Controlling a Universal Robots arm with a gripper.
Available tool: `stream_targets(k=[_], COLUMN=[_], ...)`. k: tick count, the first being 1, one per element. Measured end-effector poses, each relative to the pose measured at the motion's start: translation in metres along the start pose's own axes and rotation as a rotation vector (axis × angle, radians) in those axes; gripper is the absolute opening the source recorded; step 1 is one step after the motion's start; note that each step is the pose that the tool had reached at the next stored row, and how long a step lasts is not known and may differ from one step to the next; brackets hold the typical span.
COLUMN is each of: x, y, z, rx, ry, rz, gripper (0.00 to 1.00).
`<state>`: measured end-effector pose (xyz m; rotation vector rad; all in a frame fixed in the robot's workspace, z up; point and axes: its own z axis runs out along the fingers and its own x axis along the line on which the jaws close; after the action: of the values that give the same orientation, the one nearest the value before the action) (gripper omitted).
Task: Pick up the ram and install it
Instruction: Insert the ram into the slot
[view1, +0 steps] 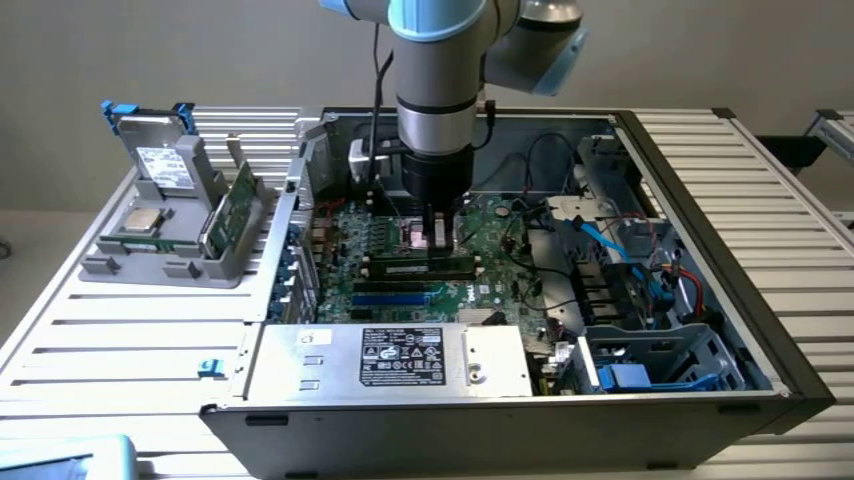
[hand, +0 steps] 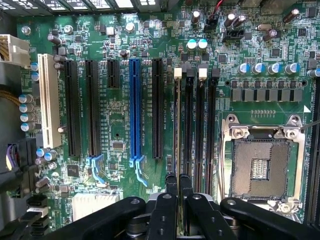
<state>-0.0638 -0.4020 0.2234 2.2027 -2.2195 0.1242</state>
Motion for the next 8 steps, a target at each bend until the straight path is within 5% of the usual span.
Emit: stream_targets(k=[8], x=[-0.0001], y=[0.0001], z=[0.0015], rx=[0.001], ry=[0.0002], rz=[0.0], gripper=[0.14])
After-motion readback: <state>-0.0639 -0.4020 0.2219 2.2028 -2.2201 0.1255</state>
